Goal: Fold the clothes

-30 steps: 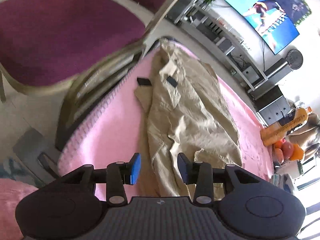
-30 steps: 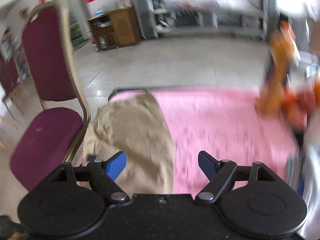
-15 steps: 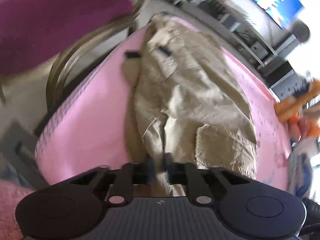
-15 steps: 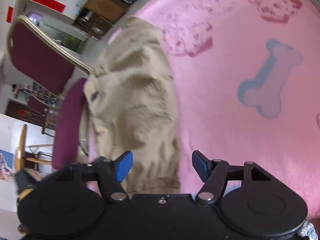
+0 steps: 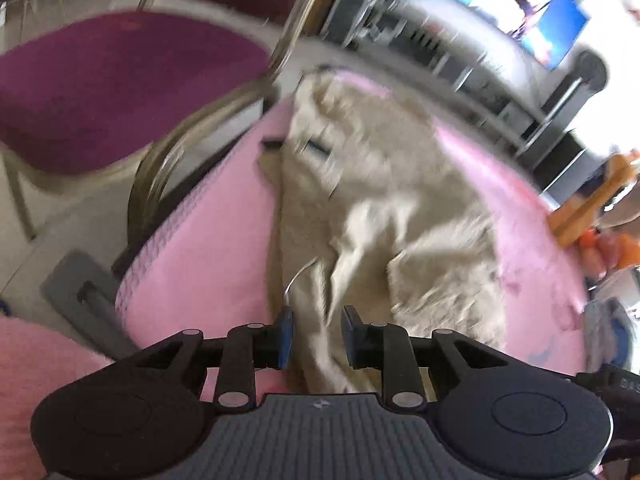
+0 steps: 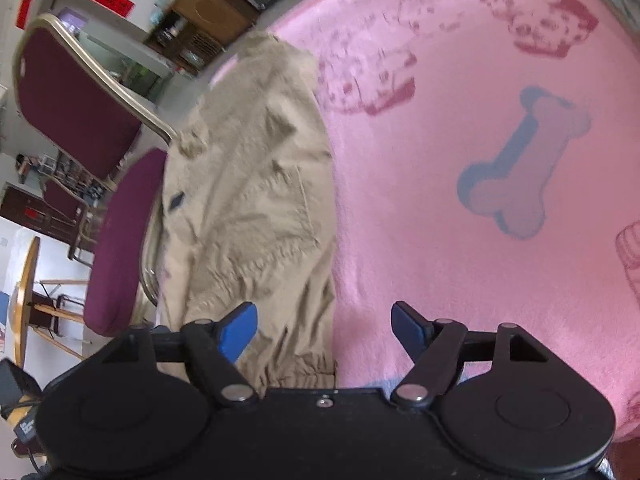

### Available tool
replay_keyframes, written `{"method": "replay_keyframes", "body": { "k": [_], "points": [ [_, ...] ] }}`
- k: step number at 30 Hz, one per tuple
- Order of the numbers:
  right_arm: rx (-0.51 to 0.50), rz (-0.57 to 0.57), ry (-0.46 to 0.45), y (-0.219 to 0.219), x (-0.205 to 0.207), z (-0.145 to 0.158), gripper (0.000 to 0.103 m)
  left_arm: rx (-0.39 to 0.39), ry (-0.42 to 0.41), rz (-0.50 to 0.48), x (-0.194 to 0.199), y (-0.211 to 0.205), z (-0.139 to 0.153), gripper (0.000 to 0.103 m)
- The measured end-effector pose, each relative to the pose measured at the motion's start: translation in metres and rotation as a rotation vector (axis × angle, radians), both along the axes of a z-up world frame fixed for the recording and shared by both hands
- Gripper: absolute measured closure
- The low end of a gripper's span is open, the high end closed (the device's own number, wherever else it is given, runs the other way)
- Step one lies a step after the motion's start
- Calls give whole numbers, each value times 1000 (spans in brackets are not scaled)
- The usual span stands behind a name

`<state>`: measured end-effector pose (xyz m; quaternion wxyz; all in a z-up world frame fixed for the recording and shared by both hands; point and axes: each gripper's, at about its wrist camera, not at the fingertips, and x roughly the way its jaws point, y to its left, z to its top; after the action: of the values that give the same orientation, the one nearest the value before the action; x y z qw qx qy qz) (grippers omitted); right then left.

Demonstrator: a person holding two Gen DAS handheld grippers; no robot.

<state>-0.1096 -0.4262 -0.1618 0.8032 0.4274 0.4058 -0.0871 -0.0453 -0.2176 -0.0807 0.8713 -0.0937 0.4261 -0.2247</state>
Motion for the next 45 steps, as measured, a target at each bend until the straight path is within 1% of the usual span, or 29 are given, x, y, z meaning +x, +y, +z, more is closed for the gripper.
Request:
{"method": "replay_keyframes", "body": {
  "k": [2,3,4,6,7,8,9,10,11,12,14,16,19,21,23,25,27,29,30,32,34,35,37,38,39,40,42,43,45],
  "points": [
    [13,12,-13,0,1,-1,30,18,-52,-63,-8,-12,3,80],
    [20,17,-7,1,2,-5,30,48,-74,-91,-11,-19,3,80],
    [27,22,-1,2,3,-8,32,100,-93,-109,-14,-28,1,80],
    [38,32,8,4,5,-16,38,203,-93,-107,-12,-40,-7,80],
    [32,37,1,6,5,-19,45,253,-89,-103,-11,-46,-11,79],
    [20,43,-5,9,5,-22,57,310,-63,-93,-8,-48,-17,78],
    [-20,60,2,13,6,-21,65,372,-25,-78,-4,-48,-24,73],
    [-73,84,26,18,7,-18,70,381,-4,-67,-2,-45,-24,73],
    [-116,102,51,22,9,-15,70,359,6,-58,-2,-39,-20,73],
    [-127,102,72,21,8,-11,70,336,15,-49,-1,-33,-16,74],
    [-163,82,90,16,6,8,70,281,4,-30,-3,-21,-3,74],
    [-216,43,33,6,-1,39,68,215,-25,-15,-3,-8,13,75],
    [-214,3,-83,-14,-5,85,58,130,-81,-10,1,1,41,78],
    [-211,-5,-150,-25,-1,109,56,85,-108,-24,10,-2,56,74],
    [-204,-4,-206,-33,9,125,56,49,-123,-54,26,-13,67,73],
    [-195,-4,-241,-42,26,130,56,23,-139,-91,43,-26,75,73],
    [-183,3,-269,-48,46,130,57,48,-131,-150,63,-50,68,73],
    [-122,34,-272,-52,74,116,57,75,-63,-213,86,-73,52,76],
    [-84,56,-257,-53,90,104,57,85,-21,-257,95,-85,42,77],
    [-1,107,-213,-54,117,77,57,83,61,-375,103,-102,21,77],
    [133,187,-148,-54,144,41,57,73,131,-460,105,-110,-1,77],
    [210,224,-124,-54,154,22,57,83,148,-469,108,-113,-10,77],
    [351,291,-83,-54,171,-16,56,109,168,-440,121,-115,-25,77],
    [382,307,-59,-55,180,-33,56,107,180,-416,132,-114,-31,88],
    [383,309,-42,-57,187,-46,56,104,193,-391,142,-113,-36,91],
    [385,308,-35,-60,194,-56,63,75,214,-355,156,-109,-40,90],
    [389,285,-96,-73,205,-65,67,11,234,-245,184,-97,-43,91],
    [364,243,-138,-83,207,-65,67,-14,229,-198,196,-91,-45,91],
    [336,114,-206,-109,211,-67,68,-65,209,-121,215,-82,-44,91]
  ]
}}
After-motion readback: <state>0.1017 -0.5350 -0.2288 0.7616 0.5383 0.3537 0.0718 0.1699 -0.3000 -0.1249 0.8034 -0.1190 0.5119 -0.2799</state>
